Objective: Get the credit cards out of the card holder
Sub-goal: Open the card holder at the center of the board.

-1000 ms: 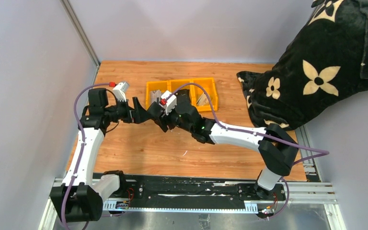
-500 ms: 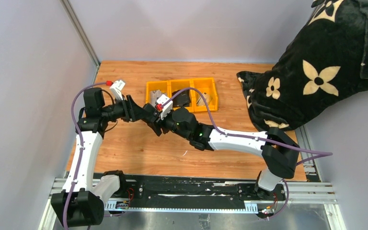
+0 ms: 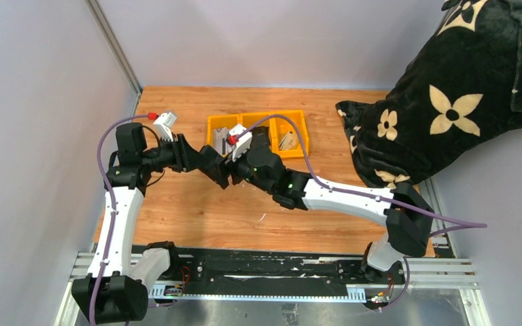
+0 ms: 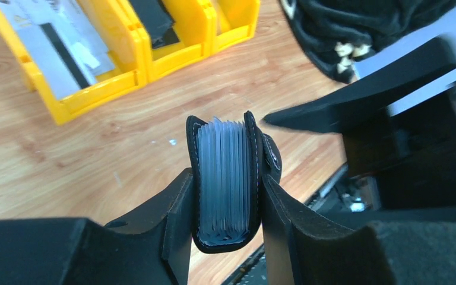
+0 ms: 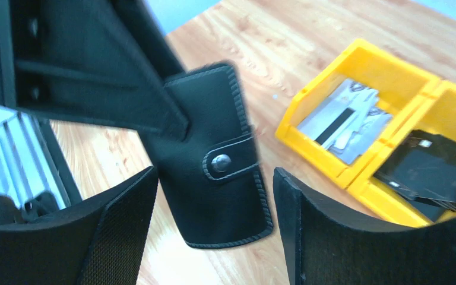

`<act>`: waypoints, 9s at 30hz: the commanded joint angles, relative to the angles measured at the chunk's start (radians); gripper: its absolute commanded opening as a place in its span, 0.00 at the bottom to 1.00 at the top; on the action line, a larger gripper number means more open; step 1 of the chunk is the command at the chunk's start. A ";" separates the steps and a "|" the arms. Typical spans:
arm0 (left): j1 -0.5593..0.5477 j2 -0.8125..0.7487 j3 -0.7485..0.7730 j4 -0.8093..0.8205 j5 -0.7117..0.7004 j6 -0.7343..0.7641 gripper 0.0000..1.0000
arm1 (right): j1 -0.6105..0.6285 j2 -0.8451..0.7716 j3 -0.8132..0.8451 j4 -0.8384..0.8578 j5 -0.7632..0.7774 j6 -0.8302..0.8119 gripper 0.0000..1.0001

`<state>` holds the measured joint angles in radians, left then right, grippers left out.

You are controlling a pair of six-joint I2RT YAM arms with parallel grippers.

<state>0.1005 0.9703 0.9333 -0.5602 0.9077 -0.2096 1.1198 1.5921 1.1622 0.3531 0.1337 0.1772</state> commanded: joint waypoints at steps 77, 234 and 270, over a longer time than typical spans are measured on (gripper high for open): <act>-0.002 -0.085 0.059 0.014 -0.102 -0.073 0.00 | 0.032 -0.033 0.168 -0.231 0.182 -0.086 0.58; -0.002 -0.261 0.025 -0.088 0.201 0.144 0.95 | -0.214 -0.178 0.193 -0.156 -0.698 0.321 0.00; -0.005 -0.397 -0.031 -0.138 0.463 0.579 0.41 | -0.038 -0.008 0.554 -0.399 -0.849 0.207 0.00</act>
<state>0.1005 0.5922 0.9009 -0.7040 1.3056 0.3637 1.0672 1.5791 1.6527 -0.1036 -0.6910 0.3626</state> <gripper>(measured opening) 0.513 0.034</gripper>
